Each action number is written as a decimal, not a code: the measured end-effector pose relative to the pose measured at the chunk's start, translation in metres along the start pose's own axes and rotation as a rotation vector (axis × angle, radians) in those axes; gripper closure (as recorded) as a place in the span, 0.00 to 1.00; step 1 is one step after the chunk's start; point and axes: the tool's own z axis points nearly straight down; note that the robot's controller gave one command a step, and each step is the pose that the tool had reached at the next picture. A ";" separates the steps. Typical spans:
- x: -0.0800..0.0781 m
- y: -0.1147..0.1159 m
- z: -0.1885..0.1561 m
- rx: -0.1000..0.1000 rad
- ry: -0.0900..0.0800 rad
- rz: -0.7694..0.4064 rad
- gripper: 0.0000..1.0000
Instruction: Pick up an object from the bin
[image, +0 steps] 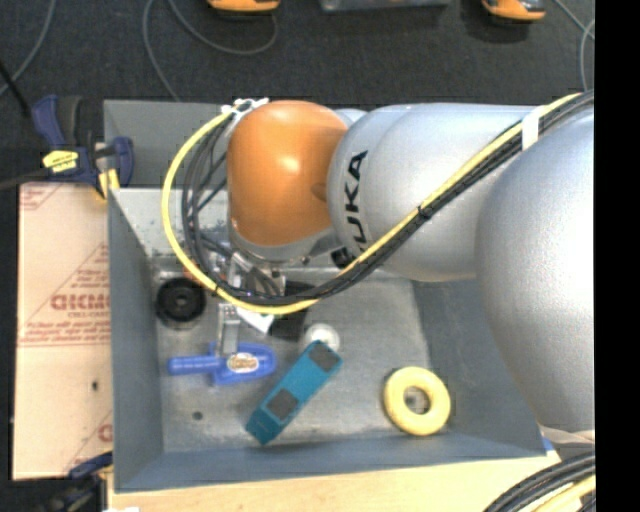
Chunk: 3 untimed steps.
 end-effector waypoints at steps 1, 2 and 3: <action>-0.001 -0.001 -0.005 -0.002 -0.007 0.004 0.00; 0.012 -0.015 0.054 -0.001 -0.008 -0.088 0.00; 0.031 -0.025 0.065 0.001 0.000 -0.179 0.00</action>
Offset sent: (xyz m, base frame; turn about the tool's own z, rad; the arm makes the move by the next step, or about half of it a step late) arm -0.0320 -0.0324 -0.1310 -0.2045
